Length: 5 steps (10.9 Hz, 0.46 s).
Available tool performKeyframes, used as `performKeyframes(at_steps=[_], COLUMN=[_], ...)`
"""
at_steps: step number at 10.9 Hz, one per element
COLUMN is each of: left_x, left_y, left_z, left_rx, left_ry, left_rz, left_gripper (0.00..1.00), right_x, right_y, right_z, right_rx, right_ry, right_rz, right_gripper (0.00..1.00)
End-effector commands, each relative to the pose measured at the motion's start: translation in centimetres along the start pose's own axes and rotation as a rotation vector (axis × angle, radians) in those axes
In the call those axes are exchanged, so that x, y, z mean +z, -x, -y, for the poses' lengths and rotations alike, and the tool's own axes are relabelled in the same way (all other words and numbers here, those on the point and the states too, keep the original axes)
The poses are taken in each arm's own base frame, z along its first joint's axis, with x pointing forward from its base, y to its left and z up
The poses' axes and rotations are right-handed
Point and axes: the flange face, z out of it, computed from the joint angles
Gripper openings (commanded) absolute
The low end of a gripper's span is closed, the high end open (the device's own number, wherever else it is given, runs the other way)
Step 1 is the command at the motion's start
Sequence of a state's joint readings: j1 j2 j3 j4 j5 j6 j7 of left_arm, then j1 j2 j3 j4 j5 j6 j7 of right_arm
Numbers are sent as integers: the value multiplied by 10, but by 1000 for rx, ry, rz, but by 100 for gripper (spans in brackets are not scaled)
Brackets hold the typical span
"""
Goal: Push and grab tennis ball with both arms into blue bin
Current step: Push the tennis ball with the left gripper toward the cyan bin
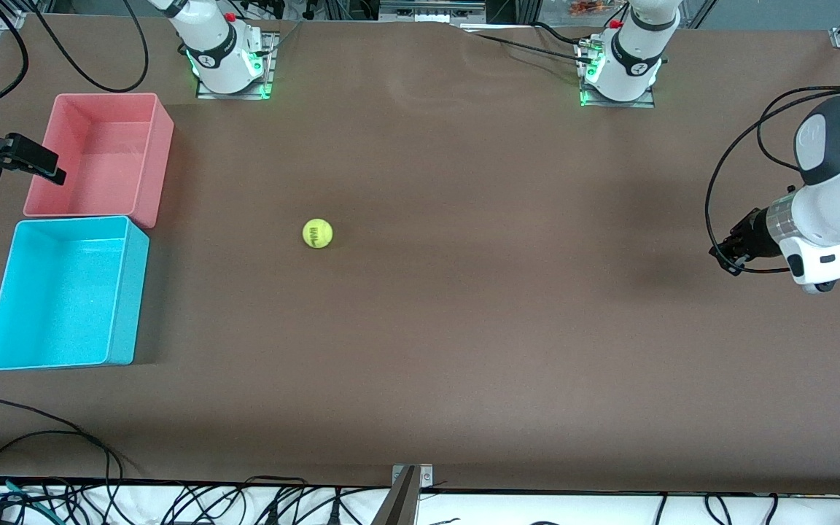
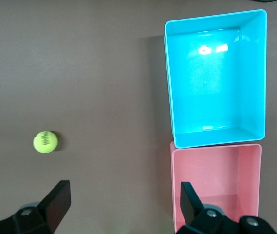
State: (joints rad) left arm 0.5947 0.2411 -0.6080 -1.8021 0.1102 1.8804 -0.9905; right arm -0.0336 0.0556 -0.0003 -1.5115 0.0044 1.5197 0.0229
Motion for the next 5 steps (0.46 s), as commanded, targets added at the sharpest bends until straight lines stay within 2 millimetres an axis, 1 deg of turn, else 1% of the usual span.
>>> performKeyframes(at_steps=[1, 2, 3, 4, 5], left_x=[-50, -56, -59, -64, -75], left_y=[9, 7, 4, -1, -2], left_z=[-12, -11, -10, -8, -9], left_rx=[225, 283, 405, 533, 639], left_ry=[30, 35, 36, 43, 51], left_rz=[-57, -70, -75, -83, -102], left_gripper=[38, 58, 75, 100, 100], right_x=[-4, 2, 6, 14, 29], right_y=[0, 0, 1, 0, -7], right_z=[0, 0, 4, 7, 10], right_rx=[-4, 8, 4, 10, -14], right_ry=[-19, -21, -19, -18, -20], right_rz=[5, 17, 28, 42, 65], right_gripper=[100, 100, 100, 100, 100])
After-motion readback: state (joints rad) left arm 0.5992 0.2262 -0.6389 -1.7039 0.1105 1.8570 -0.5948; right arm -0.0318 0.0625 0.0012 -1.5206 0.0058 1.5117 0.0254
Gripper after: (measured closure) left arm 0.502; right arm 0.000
